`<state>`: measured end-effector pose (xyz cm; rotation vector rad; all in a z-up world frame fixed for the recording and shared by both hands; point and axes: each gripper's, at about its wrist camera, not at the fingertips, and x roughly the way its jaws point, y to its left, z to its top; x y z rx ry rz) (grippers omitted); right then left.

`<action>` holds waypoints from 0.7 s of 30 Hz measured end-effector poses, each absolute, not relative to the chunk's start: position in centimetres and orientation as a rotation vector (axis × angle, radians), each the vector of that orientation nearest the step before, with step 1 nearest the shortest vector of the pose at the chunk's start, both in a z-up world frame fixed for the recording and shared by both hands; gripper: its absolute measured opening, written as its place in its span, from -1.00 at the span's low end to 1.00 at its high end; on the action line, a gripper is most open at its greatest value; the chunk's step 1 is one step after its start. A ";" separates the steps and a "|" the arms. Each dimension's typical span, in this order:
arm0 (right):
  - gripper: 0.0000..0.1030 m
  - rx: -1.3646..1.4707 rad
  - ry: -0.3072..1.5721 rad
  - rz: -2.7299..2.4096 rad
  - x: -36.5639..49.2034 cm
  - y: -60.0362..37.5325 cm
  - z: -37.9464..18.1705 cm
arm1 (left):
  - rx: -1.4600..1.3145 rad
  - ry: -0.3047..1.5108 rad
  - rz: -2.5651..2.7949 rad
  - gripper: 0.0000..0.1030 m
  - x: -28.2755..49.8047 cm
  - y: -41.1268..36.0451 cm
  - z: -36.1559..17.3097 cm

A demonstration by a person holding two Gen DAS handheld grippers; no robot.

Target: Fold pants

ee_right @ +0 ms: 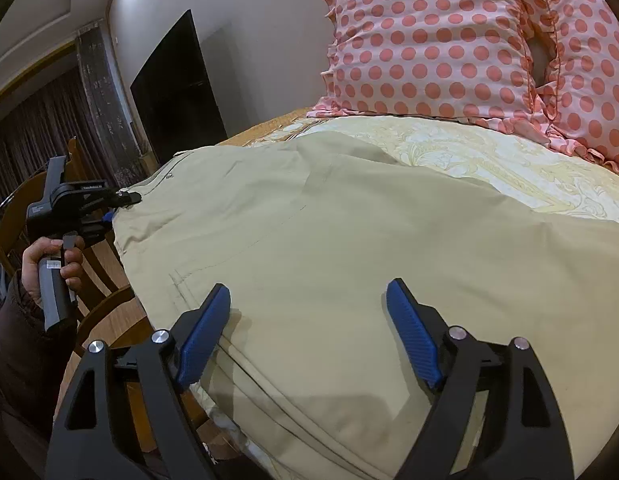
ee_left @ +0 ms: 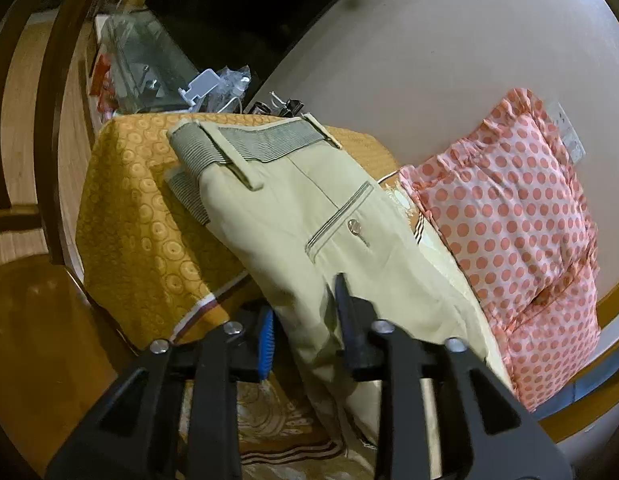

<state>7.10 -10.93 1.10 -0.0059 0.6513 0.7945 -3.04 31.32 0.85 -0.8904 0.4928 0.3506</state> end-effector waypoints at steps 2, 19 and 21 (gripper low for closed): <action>0.59 -0.001 0.653 0.798 7.1 -11.1 1.1 | -0.942 0.451 0.377 -0.01 -3.7 31.7 1.1; 0.60 0.013 0.638 0.813 7.0 -11.3 0.9 | -1.082 0.529 0.299 0.03 -1.9 34.9 1.3; 0.60 0.016 0.637 0.815 7.0 -11.3 0.9 | -1.086 0.529 0.321 -0.20 -2.0 35.3 1.0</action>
